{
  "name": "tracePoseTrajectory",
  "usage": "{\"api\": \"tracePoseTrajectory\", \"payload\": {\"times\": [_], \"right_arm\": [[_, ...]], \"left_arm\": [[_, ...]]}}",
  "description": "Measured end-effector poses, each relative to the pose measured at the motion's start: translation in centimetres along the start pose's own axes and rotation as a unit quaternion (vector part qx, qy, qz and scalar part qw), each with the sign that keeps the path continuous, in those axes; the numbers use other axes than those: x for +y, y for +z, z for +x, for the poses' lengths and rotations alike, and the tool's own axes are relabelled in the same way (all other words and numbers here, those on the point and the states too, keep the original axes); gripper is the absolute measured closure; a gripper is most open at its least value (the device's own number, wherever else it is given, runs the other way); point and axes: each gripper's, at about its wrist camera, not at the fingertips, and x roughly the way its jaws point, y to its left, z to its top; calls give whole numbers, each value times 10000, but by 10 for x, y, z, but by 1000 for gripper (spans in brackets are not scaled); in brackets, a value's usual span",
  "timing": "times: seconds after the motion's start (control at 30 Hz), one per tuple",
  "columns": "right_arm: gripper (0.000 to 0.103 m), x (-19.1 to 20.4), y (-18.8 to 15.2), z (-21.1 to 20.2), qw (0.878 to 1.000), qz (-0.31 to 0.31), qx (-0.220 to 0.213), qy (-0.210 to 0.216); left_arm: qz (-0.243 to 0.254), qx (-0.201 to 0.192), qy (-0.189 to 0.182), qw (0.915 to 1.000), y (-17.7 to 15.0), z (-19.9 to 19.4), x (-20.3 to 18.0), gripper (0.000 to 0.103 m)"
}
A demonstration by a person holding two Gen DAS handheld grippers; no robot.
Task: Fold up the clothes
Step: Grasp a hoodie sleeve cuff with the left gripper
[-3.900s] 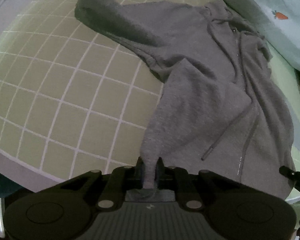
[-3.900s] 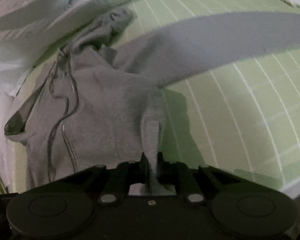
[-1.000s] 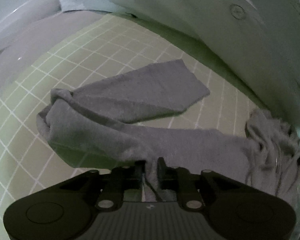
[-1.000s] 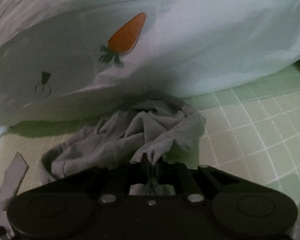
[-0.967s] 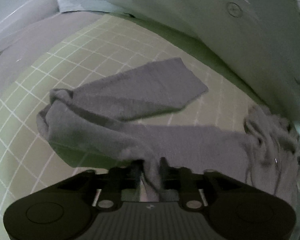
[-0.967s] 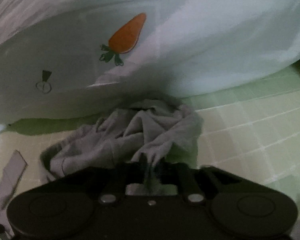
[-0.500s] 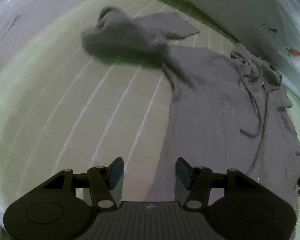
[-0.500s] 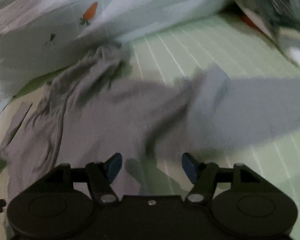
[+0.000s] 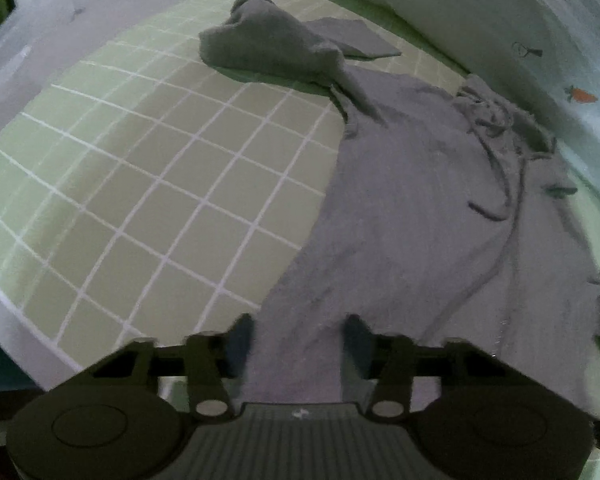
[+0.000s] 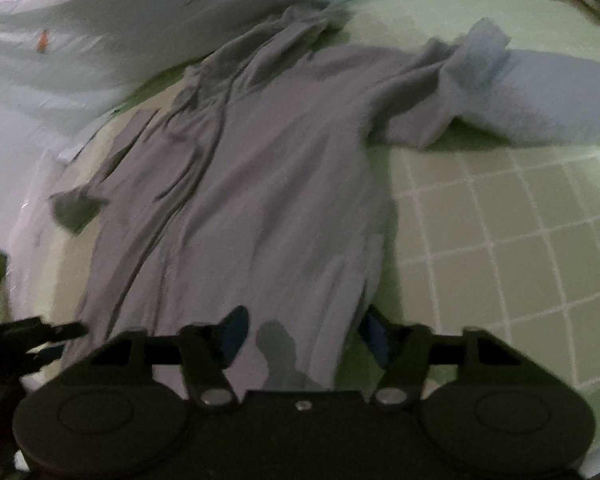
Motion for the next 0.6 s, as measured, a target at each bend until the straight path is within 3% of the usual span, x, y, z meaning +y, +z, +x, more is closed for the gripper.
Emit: {"api": "tracePoseTrajectory", "payload": {"times": [0.03, 0.1, 0.13, 0.17, 0.23, 0.27, 0.33, 0.37, 0.4, 0.47, 0.5, 0.6], "right_arm": [[93, -1, -1, -2, 9998, 64, 123, 170], [94, -3, 0, -16, 9975, 297, 88, 640], [95, -7, 3, -29, 9912, 672, -32, 1137], [95, -14, 5, -40, 9791, 1169, -160, 1657], [95, -25, 6, -54, 9614, 1821, -329, 2037], [95, -26, 6, -55, 9688, 1721, -352, 1749], [91, -23, 6, -50, 9903, 1181, -279, 677], [90, -21, 5, -43, 9953, 954, -177, 56], [87, -20, 4, -39, 9953, 924, -153, -229], [70, -17, 1, -39, 9939, 983, -249, -433], [55, -13, 0, -41, 9937, 939, -366, -496], [43, 10, 2, -41, 9918, 496, -645, -987]], "left_arm": [[57, -7, 133, 9999, 0, 0, -2, 81], [-36, 31, 108, 9999, 0, -1, 2, 83], [-82, 50, 95, 9999, 1, -1, 4, 83], [-178, 63, 46, 9998, 0, -1, 6, 83], [-284, 33, -35, 9996, -3, -2, 8, 83], [-286, 42, -70, 9996, -4, -2, 7, 83], [-290, 61, -139, 9995, -6, -2, 5, 80], [-239, 94, -159, 9995, -6, -2, 4, 80], [-188, 127, -178, 9996, -5, -3, 2, 80], [-7, 86, -137, 9999, -3, -7, 1, 77], [62, 66, -123, 9999, -2, -9, 1, 72], [106, -21, -37, 9999, 10, -14, 7, 61]]}}
